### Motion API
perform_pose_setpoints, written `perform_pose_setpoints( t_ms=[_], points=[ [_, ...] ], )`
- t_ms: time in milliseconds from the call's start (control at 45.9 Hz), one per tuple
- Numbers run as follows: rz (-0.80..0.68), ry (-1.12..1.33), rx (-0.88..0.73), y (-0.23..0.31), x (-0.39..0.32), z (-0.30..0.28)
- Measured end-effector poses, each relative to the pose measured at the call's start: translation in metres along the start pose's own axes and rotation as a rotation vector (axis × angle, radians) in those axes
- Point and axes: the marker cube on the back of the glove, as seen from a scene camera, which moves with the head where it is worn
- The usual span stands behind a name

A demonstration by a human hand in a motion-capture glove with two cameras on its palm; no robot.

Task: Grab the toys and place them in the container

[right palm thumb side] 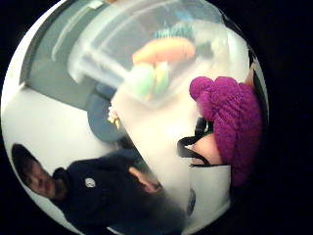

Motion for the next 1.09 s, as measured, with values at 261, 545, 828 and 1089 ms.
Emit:
perform_pose_setpoints(
  t_ms=[261,545,828,1089],
  points=[
    [-0.041,-0.014,0.06,-0.1,-0.039,-0.1],
    [0.024,0.076,-0.152,-0.184,-0.096,-0.081],
    [0.037,0.11,-0.148,-0.182,-0.082,-0.065],
    [0.081,0.071,-0.108,-0.143,-0.021,-0.083]
  ],
)
